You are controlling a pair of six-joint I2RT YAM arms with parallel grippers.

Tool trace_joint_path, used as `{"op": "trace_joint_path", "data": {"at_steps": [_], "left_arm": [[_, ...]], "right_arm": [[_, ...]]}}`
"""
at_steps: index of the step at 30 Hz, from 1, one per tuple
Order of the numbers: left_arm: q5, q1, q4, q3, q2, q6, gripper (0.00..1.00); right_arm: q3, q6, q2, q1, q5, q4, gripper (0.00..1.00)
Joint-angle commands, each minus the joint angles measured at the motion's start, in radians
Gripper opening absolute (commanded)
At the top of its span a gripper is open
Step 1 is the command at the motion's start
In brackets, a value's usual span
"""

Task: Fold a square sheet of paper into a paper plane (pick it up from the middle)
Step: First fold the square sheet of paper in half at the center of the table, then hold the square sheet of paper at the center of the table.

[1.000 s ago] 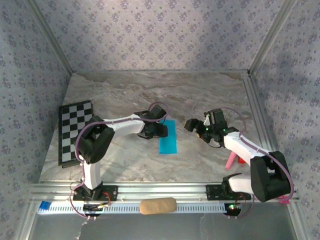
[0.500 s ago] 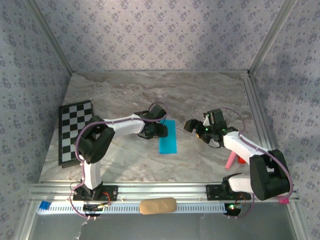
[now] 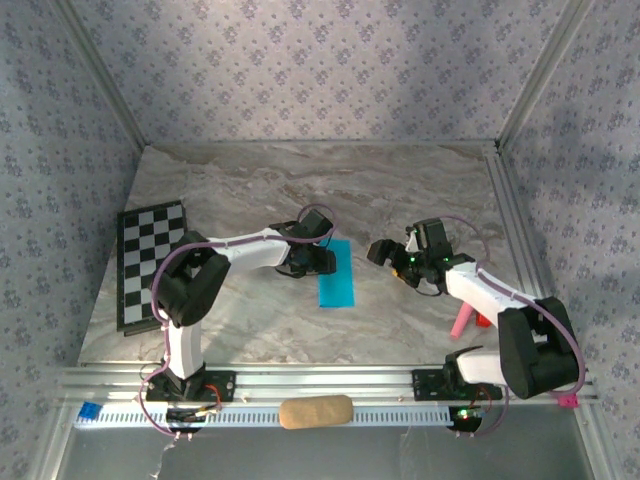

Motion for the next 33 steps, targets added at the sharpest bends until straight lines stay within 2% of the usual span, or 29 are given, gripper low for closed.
{"op": "trace_joint_path", "data": {"at_steps": [1, 14, 33], "left_arm": [[0.004, -0.002, 0.048, -0.010, 0.083, -0.007, 0.60], [-0.013, -0.001, 0.029, 0.001, 0.091, 0.026, 0.57], [-0.031, 0.000, 0.010, 0.013, 0.098, 0.043, 0.61]], "right_arm": [[0.029, 0.010, 0.012, 0.007, -0.012, -0.016, 0.94], [0.041, 0.008, 0.035, 0.014, -0.029, -0.009, 0.92], [0.041, 0.007, 0.035, 0.020, -0.017, -0.018, 0.91]]}}
